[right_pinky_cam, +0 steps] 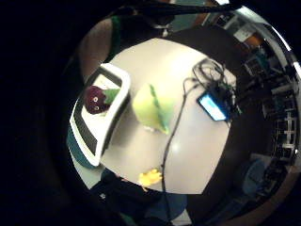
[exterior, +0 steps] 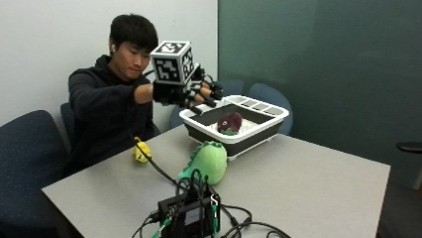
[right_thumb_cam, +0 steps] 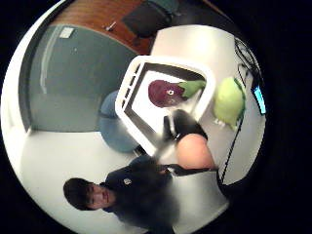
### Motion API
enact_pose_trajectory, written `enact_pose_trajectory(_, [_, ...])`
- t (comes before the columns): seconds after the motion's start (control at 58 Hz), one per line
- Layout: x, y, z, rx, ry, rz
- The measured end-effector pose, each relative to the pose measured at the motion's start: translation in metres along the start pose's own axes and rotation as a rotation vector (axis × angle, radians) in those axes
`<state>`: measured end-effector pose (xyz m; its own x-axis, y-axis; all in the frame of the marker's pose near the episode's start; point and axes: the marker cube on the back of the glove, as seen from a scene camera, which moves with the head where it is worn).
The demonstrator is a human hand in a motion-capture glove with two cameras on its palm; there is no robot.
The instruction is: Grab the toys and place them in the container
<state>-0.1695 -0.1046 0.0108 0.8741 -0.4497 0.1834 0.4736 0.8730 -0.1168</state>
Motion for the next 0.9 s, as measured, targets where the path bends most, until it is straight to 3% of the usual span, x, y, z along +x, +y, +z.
enact_pose_trajectory(0.241, [0.058,0.005,0.092,-0.259,0.087,0.070])
enact_pose_trajectory(0.345, [0.064,-0.003,0.136,-0.301,0.048,0.058])
enact_pose_trajectory(0.603, [0.096,-0.030,0.189,-0.055,-0.013,0.051])
enact_pose_trajectory(0.741, [0.101,-0.027,0.180,0.130,-0.063,0.084])
enact_pose_trajectory(0.896, [0.097,-0.014,0.145,0.166,-0.027,0.107])
